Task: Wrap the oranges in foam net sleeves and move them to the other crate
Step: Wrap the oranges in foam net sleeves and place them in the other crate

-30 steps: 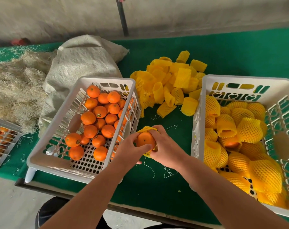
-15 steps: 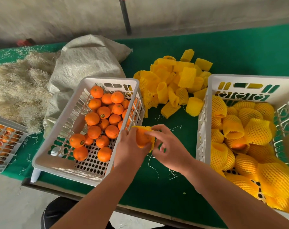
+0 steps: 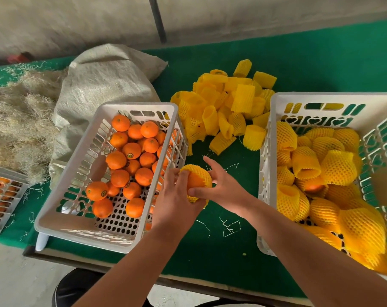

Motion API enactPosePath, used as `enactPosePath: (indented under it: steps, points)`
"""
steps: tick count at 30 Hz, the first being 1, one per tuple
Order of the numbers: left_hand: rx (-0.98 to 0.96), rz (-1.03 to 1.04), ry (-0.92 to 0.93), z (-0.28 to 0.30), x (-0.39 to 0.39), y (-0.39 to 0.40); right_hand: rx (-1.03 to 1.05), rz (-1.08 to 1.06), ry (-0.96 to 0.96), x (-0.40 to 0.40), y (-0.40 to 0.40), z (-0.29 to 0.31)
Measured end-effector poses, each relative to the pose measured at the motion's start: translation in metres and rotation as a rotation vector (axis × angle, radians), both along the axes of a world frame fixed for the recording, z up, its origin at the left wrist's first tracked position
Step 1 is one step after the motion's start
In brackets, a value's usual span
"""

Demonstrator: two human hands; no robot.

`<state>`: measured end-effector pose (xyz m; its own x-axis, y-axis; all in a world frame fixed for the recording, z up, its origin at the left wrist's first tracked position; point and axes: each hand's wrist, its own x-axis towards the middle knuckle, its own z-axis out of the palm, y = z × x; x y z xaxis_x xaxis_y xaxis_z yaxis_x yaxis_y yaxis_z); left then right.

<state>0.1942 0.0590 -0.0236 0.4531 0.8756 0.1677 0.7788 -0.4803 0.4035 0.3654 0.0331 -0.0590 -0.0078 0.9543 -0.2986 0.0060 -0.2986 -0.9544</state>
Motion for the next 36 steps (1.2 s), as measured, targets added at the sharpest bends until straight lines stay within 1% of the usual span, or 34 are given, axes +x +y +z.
enactPosePath:
  steps: [2,5,8,11,15,16,18,20,21,22,24,25,26,27,28,30,32,34,36]
  points:
    - [0.015,-0.011,0.018,-0.002,-0.001,-0.001,-0.006,-0.007,0.016,0.000,0.001,0.002]
    - [0.036,-0.018,0.049,-0.005,-0.002,-0.003,-0.012,-0.032,-0.034,-0.001,0.001,0.002]
    - [0.051,0.019,0.089,-0.006,0.000,-0.009,-0.006,-0.104,-0.180,-0.005,0.000,0.000]
    - [0.039,-0.004,0.100,-0.010,0.001,-0.017,0.004,-0.170,-0.308,-0.005,-0.001,-0.004]
    - [0.010,-0.035,0.050,-0.009,-0.001,-0.026,0.035,-0.187,-0.394,-0.006,-0.003,-0.007]
    - [0.003,-0.045,0.017,-0.007,-0.002,-0.029,0.060,-0.198,-0.417,-0.005,-0.002,-0.007]
    - [-0.042,-0.026,-0.133,-0.001,-0.006,-0.030,0.117,-0.216,-0.464,-0.001,-0.001,-0.008]
    - [-0.172,0.115,-0.369,0.010,-0.007,-0.026,0.169,-0.226,-0.459,0.001,0.000,-0.006]
    - [-0.310,0.225,-0.493,0.017,-0.005,-0.021,0.195,-0.224,-0.439,0.002,0.000,-0.004]
    - [-0.524,0.321,-0.605,0.024,-0.001,-0.015,0.224,-0.208,-0.424,0.001,-0.001,-0.001]
    - [-1.024,0.412,-0.769,0.031,0.006,0.000,0.275,-0.134,-0.430,-0.002,-0.004,0.002]
    - [-1.216,0.416,-0.826,0.033,0.007,0.005,0.290,-0.088,-0.437,-0.003,-0.005,0.002]
    - [-1.333,0.403,-0.863,0.032,0.007,0.009,0.297,-0.045,-0.435,-0.005,-0.007,0.003]
    - [-1.383,0.389,-0.883,0.031,0.007,0.011,0.299,-0.009,-0.430,-0.006,-0.009,0.004]
    - [-1.386,0.389,-0.881,0.029,0.007,0.011,0.300,0.022,-0.426,-0.007,-0.012,0.007]
    - [-1.339,0.431,-0.903,0.024,0.006,0.010,0.291,0.074,-0.425,-0.007,-0.017,0.011]
    - [-1.283,0.471,-0.947,0.019,0.006,0.007,0.239,0.069,-0.403,-0.004,-0.026,0.014]
    - [-1.205,0.446,-0.927,0.018,0.005,0.005,0.134,0.031,-0.266,-0.004,-0.038,0.018]
    - [-1.187,0.330,-0.868,0.023,0.009,-0.002,0.022,-0.028,-0.051,-0.001,-0.052,0.023]
